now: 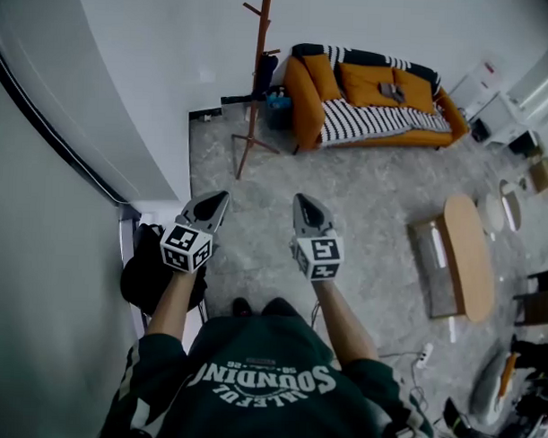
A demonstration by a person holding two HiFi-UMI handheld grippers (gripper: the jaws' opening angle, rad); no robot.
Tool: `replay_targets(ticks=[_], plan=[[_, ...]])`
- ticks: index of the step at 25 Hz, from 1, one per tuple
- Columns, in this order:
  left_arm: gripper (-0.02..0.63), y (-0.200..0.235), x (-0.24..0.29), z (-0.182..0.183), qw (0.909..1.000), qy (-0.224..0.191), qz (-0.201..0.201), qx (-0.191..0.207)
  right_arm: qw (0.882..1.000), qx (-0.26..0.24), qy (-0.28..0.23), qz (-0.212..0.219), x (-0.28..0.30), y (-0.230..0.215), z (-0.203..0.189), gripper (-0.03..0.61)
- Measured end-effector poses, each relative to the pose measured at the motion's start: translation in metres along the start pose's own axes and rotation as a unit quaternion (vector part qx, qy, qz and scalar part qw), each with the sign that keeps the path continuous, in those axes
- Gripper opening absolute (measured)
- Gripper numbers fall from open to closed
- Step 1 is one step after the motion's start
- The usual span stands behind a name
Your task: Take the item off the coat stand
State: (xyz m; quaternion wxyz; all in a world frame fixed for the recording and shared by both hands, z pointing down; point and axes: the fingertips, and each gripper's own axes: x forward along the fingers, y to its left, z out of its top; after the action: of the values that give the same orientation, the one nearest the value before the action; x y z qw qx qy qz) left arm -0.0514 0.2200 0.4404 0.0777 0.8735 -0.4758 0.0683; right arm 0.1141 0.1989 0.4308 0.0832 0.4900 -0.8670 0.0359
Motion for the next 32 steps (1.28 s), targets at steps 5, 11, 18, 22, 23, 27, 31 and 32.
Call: replay_targets(ticks=[5,11,18,22,23,27,31,32], plan=[[0.000,0.002,0.003,-0.009,1.0000,0.005,-0.003,-0.001,1.000,0.015,-0.003,-0.008,0.003,-0.004,-0.007,0.000],[0.000,0.011,0.020,-0.013,0.9998,0.017,-0.011,-0.002,1.000,0.026,0.003,-0.010,0.020,-0.010,-0.009,0.000],[0.000,0.048,0.072,-0.004,0.9997,0.020,-0.012,-0.003,0.999,0.030,0.013,-0.009,0.079,-0.036,-0.011,0.000],[0.000,0.076,0.111,-0.002,0.9995,0.029,-0.014,-0.002,0.999,0.040,0.012,-0.005,0.128,-0.058,-0.006,0.000],[0.000,0.081,0.120,-0.003,0.9994,0.033,-0.014,-0.004,0.999,0.043,0.013,-0.003,0.139,-0.063,-0.006,0.000],[0.000,0.107,0.160,0.009,0.9992,0.039,-0.005,-0.009,0.999,0.046,0.014,0.011,0.184,-0.086,0.006,0.000],[0.000,0.130,0.205,0.033,0.9994,0.035,0.006,-0.008,0.999,0.040,0.017,0.024,0.228,-0.117,0.020,0.000],[0.000,0.136,0.215,0.038,0.9993,0.035,0.008,-0.007,0.999,0.038,0.017,0.028,0.240,-0.125,0.023,0.000]])
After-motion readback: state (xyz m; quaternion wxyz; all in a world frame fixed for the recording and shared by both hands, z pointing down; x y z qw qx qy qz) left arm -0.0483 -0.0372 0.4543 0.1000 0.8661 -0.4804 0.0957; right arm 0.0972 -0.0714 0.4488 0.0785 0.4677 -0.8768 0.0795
